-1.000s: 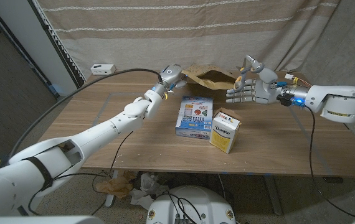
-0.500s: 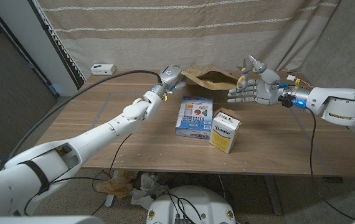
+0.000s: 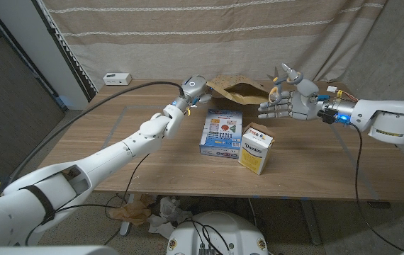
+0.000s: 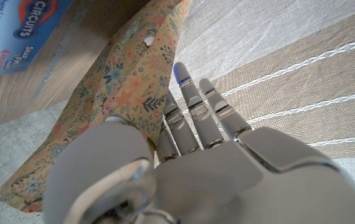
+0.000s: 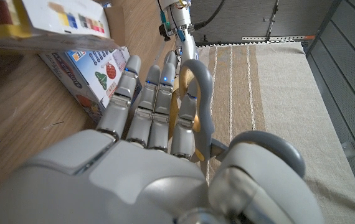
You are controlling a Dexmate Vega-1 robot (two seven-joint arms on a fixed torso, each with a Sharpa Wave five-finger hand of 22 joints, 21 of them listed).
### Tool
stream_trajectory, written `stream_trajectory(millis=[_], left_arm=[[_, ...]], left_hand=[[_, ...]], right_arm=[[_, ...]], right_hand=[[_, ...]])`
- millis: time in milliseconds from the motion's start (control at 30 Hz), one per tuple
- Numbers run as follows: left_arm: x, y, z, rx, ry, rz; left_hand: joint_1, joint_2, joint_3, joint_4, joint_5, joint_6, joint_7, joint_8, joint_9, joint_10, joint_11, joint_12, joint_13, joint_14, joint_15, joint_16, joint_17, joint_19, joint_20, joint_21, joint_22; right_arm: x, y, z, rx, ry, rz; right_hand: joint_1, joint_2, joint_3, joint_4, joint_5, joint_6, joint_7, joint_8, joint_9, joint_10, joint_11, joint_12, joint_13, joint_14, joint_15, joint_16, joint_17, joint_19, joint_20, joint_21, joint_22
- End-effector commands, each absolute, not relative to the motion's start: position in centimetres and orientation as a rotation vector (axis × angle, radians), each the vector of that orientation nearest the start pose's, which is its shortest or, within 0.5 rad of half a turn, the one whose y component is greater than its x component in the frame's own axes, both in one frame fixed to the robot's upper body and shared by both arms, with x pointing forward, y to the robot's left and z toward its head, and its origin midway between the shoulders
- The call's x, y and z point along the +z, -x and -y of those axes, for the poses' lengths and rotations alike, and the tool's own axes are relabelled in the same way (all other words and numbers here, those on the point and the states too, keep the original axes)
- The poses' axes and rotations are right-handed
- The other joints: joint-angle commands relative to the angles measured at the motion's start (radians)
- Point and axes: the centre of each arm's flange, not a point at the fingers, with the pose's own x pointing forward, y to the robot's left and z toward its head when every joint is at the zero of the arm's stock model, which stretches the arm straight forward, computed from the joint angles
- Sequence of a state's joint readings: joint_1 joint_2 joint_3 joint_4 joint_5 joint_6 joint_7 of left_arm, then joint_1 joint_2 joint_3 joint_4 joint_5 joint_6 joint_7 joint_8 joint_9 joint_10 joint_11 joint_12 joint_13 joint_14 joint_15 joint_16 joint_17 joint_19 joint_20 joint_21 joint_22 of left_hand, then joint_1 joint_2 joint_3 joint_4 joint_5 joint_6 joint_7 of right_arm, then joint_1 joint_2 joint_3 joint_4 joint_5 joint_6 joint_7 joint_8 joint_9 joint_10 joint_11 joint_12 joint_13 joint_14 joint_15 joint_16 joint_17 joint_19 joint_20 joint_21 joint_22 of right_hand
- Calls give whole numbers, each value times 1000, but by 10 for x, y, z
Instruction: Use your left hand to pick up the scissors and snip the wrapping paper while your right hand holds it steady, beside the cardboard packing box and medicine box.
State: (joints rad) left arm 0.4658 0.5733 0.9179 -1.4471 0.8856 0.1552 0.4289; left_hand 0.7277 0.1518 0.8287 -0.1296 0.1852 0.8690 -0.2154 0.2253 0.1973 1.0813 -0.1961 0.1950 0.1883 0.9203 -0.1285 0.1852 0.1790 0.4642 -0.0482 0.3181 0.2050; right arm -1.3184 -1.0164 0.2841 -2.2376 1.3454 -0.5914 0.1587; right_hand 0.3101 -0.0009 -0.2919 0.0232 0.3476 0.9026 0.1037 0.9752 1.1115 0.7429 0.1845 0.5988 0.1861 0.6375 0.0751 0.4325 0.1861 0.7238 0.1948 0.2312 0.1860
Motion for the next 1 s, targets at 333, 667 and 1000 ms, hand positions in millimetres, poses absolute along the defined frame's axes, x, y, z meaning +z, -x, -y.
stream_trajectory(millis=[333, 667, 1000], left_arm=[[74, -632, -114, 307, -1593, 1100], [75, -632, -115, 318, -1583, 1106], [75, -633, -117, 315, -1585, 1098]], left_hand=[[4, 10, 6, -4, 3, 4, 2, -2, 2, 7, -5, 4, 3, -2, -111, 1, 4, -2, -69, 7, 0], [2, 10, 7, -4, 2, 5, 2, -3, 2, 6, -4, 4, 3, -1, -111, 1, 4, -2, -69, 8, -1], [0, 10, 9, -5, 2, 5, 2, -3, 2, 8, -4, 4, 3, 0, -111, 1, 4, -4, -69, 8, -1]], right_arm=[[56, -420, 277, 757, 77, 117], [52, -421, 274, 764, 86, 72], [52, -420, 267, 798, 113, 47]], right_hand=[[-5, 1, -7, 0, 3, 68, 76, 599, 130, -1, 4, -11, 0, 1, 14, -7, 0, 1, 6, 3, 2], [-9, 7, -5, 3, 3, 59, 77, 597, 129, 5, 2, -14, 1, 6, 15, -10, 0, 4, 6, 3, 2], [-14, 16, -3, 7, 2, 50, 80, 597, 129, 21, 2, -16, 1, 20, 7, -11, 0, 7, 6, 2, 2]])
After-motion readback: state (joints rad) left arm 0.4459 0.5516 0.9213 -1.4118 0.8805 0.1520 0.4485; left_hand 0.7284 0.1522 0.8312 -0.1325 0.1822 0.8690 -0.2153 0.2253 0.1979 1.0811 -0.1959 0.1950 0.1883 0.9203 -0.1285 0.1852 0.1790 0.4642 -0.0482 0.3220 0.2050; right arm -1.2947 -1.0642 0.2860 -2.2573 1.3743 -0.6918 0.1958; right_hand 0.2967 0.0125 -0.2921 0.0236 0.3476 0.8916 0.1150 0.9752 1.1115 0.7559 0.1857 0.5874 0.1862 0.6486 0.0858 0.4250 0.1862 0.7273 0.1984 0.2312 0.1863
